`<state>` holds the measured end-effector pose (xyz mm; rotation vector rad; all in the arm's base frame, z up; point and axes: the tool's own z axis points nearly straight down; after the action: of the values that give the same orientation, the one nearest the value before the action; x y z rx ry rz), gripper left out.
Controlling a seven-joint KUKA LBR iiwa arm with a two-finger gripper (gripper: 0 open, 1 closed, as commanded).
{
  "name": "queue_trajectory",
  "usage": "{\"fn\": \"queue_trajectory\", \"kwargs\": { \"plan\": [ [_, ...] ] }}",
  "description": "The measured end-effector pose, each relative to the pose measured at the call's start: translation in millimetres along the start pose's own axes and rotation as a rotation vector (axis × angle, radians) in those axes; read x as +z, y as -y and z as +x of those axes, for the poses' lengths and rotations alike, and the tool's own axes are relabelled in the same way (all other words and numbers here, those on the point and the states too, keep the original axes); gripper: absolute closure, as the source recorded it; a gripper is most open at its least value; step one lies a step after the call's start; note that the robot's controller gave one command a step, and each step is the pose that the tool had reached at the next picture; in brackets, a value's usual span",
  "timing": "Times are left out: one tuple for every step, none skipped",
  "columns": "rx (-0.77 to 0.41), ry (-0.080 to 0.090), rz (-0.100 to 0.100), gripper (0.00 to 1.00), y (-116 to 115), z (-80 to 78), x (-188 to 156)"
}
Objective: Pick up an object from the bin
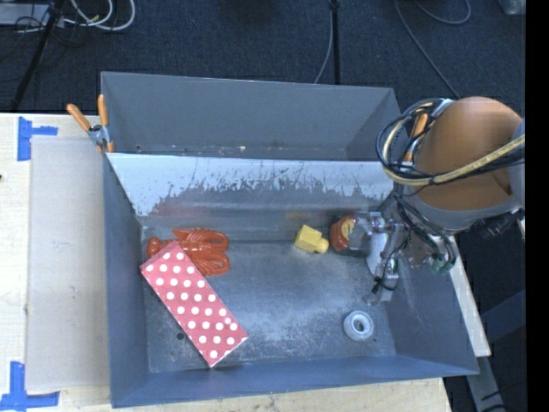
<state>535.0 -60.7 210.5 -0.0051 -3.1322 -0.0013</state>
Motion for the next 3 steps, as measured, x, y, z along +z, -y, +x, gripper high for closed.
{"fn": "queue_trajectory", "kwargs": {
  "plan": [
    [-0.002,0.008,0.001,0.00,-0.3,-1.4,-4.6],
    [-0.074,0.010,0.001,0.00,22.9,12.8,39.9],
    [-0.173,0.003,-0.001,0.00,78.6,46.2,56.5]
  ]
}}
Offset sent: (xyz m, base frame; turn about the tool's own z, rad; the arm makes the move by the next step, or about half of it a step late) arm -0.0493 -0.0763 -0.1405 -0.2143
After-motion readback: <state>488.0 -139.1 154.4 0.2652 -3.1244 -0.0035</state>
